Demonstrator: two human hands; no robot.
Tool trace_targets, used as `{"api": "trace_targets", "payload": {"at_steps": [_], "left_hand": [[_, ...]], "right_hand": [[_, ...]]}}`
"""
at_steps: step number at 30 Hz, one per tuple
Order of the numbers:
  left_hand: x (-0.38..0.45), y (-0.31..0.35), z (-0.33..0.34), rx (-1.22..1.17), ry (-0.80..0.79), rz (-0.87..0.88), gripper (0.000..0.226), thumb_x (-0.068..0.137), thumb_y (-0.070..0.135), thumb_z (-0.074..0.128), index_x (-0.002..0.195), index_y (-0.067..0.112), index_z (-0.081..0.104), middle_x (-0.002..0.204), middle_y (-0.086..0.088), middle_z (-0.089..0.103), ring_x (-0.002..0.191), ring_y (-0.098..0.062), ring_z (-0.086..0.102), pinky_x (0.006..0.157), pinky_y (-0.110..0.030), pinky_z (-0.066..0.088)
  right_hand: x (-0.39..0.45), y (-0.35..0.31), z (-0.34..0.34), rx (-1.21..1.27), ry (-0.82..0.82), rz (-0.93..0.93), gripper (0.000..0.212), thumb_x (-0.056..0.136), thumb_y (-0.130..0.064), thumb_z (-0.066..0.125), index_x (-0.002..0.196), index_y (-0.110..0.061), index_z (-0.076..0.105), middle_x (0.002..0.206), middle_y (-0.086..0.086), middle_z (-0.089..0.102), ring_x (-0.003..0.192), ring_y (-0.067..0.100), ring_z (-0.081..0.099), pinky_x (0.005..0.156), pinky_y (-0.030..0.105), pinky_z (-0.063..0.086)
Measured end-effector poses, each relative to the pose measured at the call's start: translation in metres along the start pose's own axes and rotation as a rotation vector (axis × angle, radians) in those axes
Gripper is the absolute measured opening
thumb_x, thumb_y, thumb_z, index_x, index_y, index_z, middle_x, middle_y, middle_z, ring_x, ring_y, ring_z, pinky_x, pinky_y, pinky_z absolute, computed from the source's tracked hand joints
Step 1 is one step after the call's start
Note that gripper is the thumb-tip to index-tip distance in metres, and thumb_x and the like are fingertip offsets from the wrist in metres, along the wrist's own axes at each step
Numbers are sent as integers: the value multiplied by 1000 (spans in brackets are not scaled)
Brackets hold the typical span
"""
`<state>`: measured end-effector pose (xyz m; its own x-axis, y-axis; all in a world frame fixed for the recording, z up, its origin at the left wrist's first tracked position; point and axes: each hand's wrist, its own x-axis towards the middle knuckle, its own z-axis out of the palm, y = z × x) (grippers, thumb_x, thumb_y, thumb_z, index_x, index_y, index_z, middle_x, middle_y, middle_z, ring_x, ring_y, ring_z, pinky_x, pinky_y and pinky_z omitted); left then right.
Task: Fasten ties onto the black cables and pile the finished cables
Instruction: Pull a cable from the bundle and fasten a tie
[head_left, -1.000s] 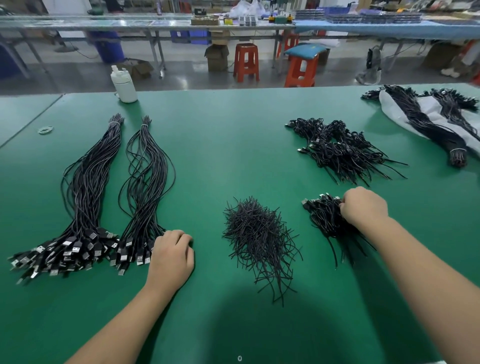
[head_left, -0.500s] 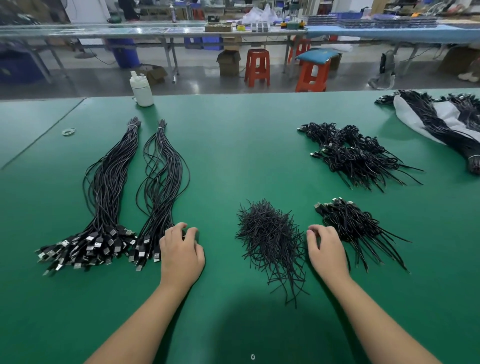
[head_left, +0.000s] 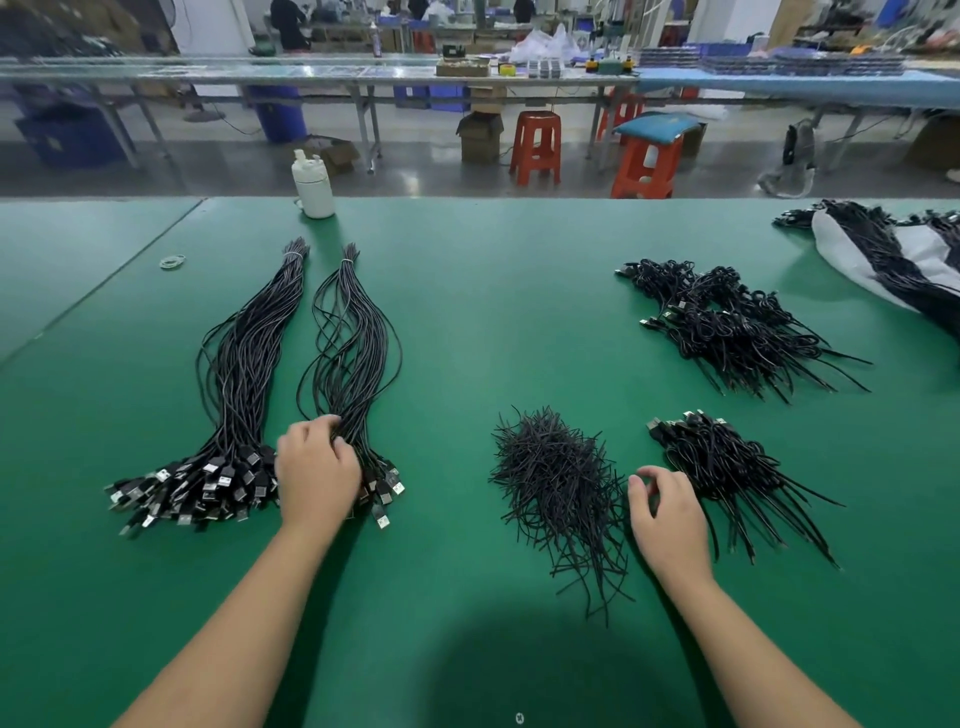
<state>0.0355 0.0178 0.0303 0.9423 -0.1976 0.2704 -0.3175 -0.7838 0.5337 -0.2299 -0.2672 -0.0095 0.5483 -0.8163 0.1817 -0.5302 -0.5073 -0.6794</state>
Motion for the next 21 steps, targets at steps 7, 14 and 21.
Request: {"api": "trace_targets", "payload": {"at_steps": [7,14,21], "left_hand": [[50,-26,-20,316,-362,-220,27,96,20,49,115,19,68,117,-13,65,113,-32,51,83,-38,47],[50,-18,-21,521,-430,-179,25,98,39,52,102,18,66,108,-9,66,120,-30,46,92,-39,40],[41,-8,-24,428,-62,110,17,98,25,52,96,12,62,81,-4,66,76,-26,59,71,-36,45]], "right_hand": [[0,0,1,-26,-11,-1,22,100,-32,51,110,-16,61,95,-8,53,86,5,52,74,28,43],[1,1,2,-22,7,-9,19,100,-30,52,107,-16,63,95,-6,54,85,11,53,74,30,42],[2,3,3,-14,3,-3,19,99,-32,53,106,-17,63,94,-9,53,85,7,53,73,29,43]]}}
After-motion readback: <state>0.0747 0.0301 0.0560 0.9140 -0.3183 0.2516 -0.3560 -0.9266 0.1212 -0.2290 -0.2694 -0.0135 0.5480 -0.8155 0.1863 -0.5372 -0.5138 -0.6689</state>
